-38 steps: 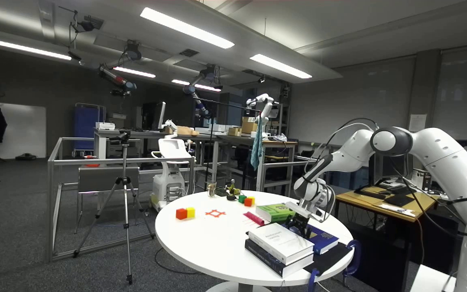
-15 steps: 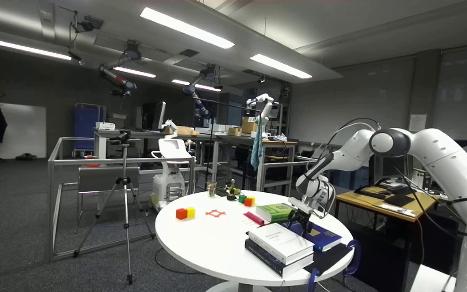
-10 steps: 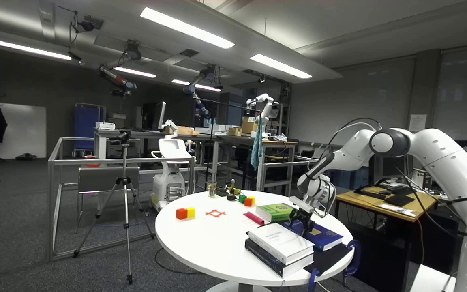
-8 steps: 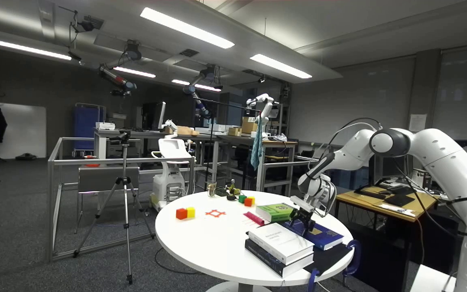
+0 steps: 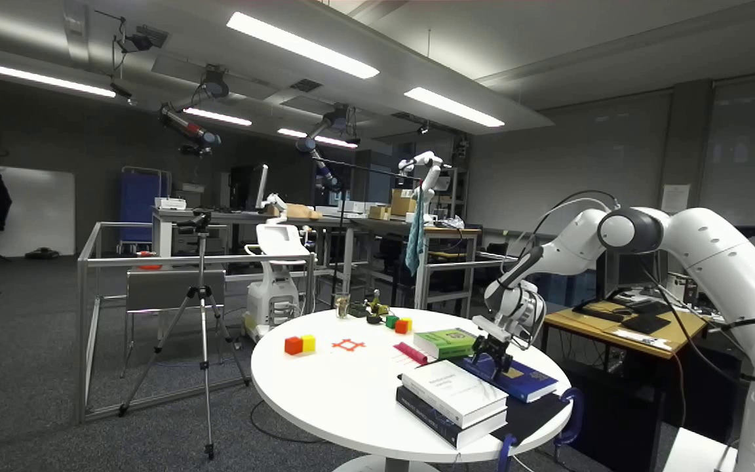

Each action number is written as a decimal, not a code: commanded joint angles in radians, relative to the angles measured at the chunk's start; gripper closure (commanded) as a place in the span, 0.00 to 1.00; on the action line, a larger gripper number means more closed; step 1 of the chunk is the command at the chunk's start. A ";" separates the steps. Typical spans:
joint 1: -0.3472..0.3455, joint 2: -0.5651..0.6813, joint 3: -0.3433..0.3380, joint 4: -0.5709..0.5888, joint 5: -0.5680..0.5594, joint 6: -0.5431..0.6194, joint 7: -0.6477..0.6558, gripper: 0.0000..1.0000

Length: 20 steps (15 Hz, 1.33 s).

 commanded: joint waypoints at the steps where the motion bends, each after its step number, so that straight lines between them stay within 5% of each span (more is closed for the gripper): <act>1: -0.026 -0.002 -0.003 0.015 -0.003 -0.025 -0.040 0.00; 20: -0.082 -0.007 -0.021 0.026 0.008 -0.031 -0.103 0.00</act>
